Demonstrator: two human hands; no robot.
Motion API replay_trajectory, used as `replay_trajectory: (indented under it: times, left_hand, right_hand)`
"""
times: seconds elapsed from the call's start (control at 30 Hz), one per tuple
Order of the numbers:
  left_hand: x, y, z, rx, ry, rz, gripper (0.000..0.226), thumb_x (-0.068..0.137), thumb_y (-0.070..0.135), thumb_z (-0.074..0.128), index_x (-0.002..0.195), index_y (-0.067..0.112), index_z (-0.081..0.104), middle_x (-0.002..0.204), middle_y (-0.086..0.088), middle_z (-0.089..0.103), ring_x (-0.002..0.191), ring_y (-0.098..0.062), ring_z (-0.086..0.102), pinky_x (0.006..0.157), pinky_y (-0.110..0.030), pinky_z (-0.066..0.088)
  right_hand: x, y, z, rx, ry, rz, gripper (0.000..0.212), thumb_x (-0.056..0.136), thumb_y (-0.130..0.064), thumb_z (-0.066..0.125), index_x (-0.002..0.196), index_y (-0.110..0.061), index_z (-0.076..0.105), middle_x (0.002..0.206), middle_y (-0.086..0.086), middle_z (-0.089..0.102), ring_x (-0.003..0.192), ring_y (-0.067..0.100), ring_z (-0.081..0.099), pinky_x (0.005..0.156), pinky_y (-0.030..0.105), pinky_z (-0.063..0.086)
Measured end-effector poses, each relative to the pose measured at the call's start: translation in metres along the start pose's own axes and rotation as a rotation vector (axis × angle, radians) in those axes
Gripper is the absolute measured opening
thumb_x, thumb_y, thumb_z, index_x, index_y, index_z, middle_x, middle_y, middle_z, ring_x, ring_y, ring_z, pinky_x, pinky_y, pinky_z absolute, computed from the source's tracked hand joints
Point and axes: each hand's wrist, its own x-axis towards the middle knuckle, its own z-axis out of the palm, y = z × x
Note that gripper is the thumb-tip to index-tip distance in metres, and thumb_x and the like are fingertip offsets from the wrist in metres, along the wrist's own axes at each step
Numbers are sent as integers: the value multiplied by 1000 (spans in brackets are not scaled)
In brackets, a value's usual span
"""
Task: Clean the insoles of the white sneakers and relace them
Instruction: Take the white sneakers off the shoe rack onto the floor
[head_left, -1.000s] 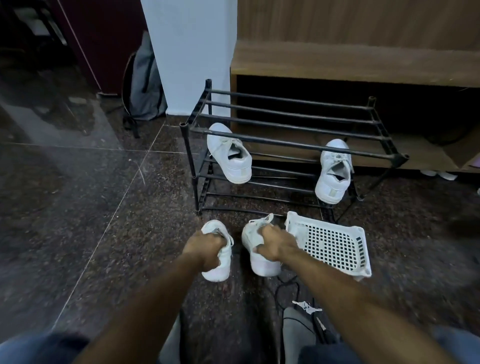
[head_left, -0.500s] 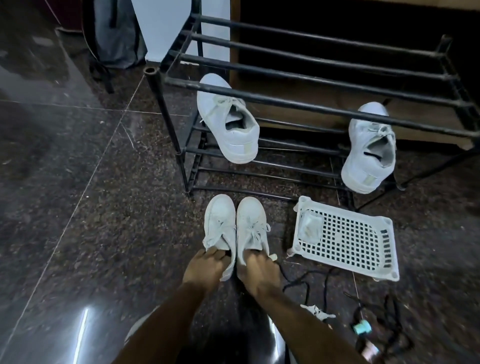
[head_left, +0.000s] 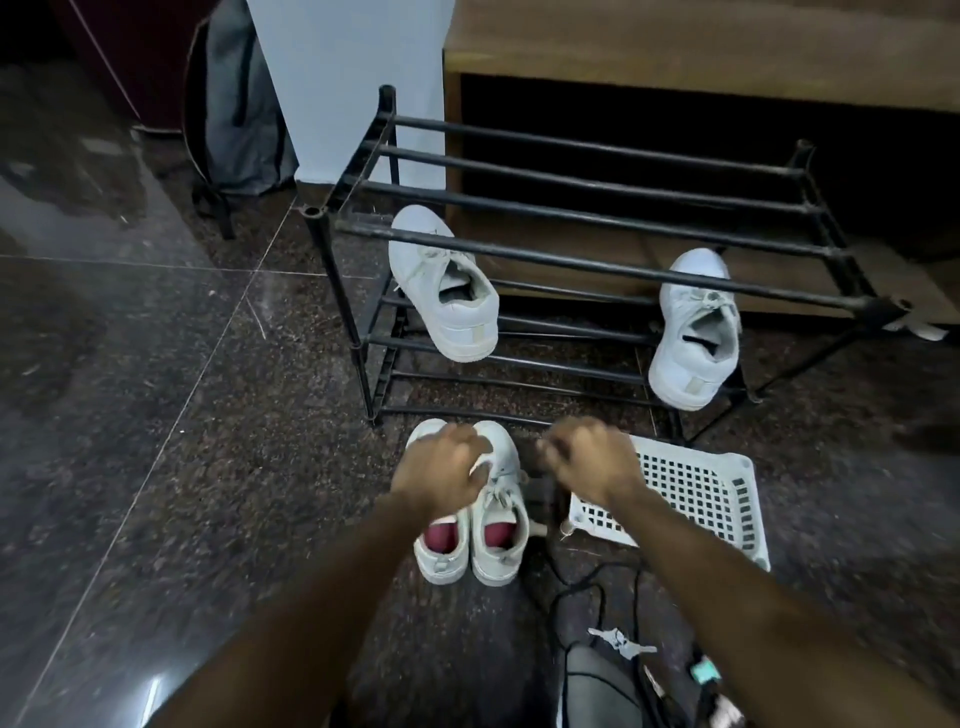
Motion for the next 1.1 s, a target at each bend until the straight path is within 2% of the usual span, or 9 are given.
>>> replay_trajectory:
  times: [0.13, 0.2, 0.3, 0.37, 0.5, 0.57, 0.7, 0.93, 1.1]
  left_hand:
    - [42, 10, -59, 2, 276, 61, 32, 97, 39, 46, 116, 21, 63, 115, 0, 59, 109, -23, 52, 81, -35, 43]
    - [60, 13, -80, 99, 343, 59, 34, 95, 41, 45, 119, 21, 61, 119, 0, 57, 112, -23, 50, 89, -39, 38]
    - [78, 12, -93, 213, 292, -64, 43, 93, 40, 47, 130, 19, 50, 133, -3, 47, 126, -23, 42, 106, -43, 29]
    - [87, 8, -90, 230, 220, -146, 54, 92, 38, 49, 140, 15, 38, 139, -7, 42, 133, -25, 36, 111, -48, 24]
    - [102, 0, -82, 218, 163, -233, 74, 92, 36, 51, 151, 10, 16, 141, -11, 45, 134, -27, 38, 112, -52, 22]
    - [111, -5, -84, 179, 164, -311, 70, 93, 37, 54, 149, 11, 21, 134, -11, 53, 129, -28, 45, 114, -54, 19]
    - [116, -10, -98, 226, 89, -371, 42, 91, 42, 58, 125, 19, 52, 115, -9, 65, 116, -30, 57, 117, -53, 10]
    - [64, 0, -110, 214, 209, -226, 32, 89, 42, 59, 114, 23, 58, 113, -5, 67, 110, -24, 58, 100, -40, 28]
    - [4, 8, -139, 74, 209, -85, 48, 87, 46, 61, 126, 18, 58, 121, -11, 65, 111, -35, 55, 89, -38, 36]
  right_hand:
    - [16, 36, -70, 28, 441, 77, 17, 90, -25, 54, 96, -16, 68, 102, 4, 63, 101, 28, 57, 72, 35, 45]
    - [22, 51, -92, -23, 511, 176, 22, 89, -26, 55, 101, -12, 68, 108, 9, 62, 106, 31, 54, 80, 40, 45]
    - [31, 74, -101, -154, 391, 391, 42, 90, -38, 54, 120, -9, 59, 123, 14, 57, 118, 34, 49, 91, 45, 43]
    - [34, 87, -97, -116, 253, 481, 51, 90, -46, 55, 125, -9, 54, 128, 16, 55, 121, 35, 48, 93, 46, 43]
    - [42, 106, -86, 11, 32, 464, 57, 90, -41, 60, 138, -17, 42, 136, 14, 51, 126, 36, 47, 92, 45, 45]
    - [47, 112, -86, 3, 5, 487, 56, 90, -36, 61, 140, -20, 41, 137, 15, 51, 125, 37, 48, 94, 45, 44]
    - [51, 110, -89, -58, 36, 508, 48, 90, -30, 62, 135, -20, 49, 134, 14, 53, 120, 36, 54, 91, 41, 45]
    - [17, 77, -99, -97, 151, 407, 38, 87, -24, 59, 125, -17, 59, 120, 15, 62, 108, 39, 59, 78, 38, 44]
    - [-15, 37, -148, -28, 185, 248, 36, 83, -37, 65, 109, -12, 66, 110, 16, 64, 100, 37, 60, 71, 33, 41]
